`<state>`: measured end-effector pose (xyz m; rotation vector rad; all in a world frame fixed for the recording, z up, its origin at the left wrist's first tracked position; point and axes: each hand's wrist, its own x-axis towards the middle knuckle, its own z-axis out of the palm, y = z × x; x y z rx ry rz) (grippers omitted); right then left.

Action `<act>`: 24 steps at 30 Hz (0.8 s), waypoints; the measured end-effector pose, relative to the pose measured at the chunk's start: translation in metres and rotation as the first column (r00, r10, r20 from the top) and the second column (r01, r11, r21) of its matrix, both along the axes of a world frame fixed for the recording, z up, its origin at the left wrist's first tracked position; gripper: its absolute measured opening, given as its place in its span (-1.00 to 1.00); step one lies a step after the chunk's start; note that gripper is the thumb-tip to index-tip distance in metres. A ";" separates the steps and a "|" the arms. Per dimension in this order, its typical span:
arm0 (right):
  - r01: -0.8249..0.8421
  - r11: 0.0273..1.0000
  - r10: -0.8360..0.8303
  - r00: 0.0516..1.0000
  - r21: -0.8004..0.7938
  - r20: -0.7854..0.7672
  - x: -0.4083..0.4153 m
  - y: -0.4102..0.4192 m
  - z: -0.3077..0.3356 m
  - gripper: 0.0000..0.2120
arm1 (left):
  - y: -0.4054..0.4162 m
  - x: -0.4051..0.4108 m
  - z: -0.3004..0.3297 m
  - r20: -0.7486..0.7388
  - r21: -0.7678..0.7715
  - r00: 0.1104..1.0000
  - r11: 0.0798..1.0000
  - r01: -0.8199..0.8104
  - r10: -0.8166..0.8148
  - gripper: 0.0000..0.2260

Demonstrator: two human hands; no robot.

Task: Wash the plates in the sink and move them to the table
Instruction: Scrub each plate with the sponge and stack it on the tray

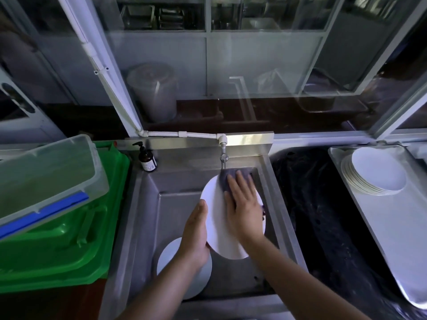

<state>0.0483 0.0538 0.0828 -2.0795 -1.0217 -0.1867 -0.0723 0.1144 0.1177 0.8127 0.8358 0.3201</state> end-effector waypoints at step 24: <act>-0.174 0.985 0.173 0.982 0.008 0.081 -0.023 -0.009 -0.012 -0.52 | 0.014 0.011 0.010 0.143 -0.096 0.988 0.995 -0.039 0.053 -0.47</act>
